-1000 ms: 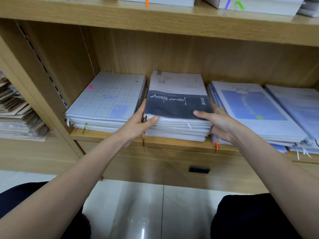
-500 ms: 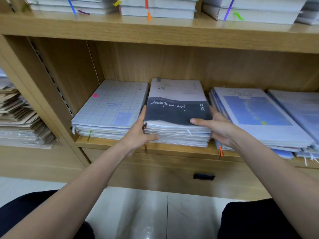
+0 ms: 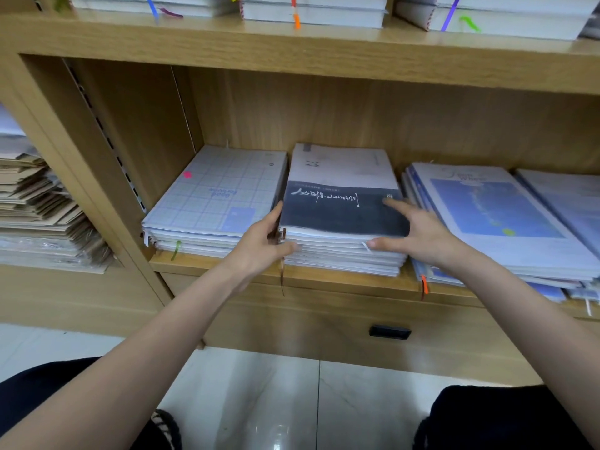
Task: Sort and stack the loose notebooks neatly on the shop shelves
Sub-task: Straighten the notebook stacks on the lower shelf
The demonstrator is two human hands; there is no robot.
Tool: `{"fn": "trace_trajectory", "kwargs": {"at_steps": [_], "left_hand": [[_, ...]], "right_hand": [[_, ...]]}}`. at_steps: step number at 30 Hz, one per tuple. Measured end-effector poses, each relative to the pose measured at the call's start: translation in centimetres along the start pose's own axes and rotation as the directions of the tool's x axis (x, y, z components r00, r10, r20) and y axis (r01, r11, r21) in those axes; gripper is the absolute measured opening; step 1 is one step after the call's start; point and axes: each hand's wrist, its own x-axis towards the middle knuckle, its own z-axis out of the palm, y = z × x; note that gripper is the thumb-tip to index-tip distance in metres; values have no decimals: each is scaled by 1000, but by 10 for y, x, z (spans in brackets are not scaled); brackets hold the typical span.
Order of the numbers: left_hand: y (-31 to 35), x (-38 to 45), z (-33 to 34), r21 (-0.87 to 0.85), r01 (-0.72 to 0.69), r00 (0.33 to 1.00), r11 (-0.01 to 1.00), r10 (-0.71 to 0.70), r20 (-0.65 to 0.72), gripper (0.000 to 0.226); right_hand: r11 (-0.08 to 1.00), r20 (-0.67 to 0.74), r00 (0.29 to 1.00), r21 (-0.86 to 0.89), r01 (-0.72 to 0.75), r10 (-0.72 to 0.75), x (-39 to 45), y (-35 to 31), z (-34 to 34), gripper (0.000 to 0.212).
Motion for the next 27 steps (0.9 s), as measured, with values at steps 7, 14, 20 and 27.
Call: {"fn": "trace_trajectory", "kwargs": {"at_steps": [7,14,20,27], "left_hand": [[7,-3,-7,92,-52,999,994,52,3,57],[9,-2,-7,140,-54,999,989,54,-1,55],[4,-1,-6,131,-20,999,991,14,43,67],[8,3,-10,169,-46,998,984,39,46,58]], "right_hand": [[1000,-51,999,16,11,-11,-8,0,-3,83],[1000,-106,994,-8,12,-13,-12,1,-2,74],[998,-83,996,-59,-15,10,-19,-3,0,80],[999,-51,999,-45,-7,4,-18,4,-6,73]]}}
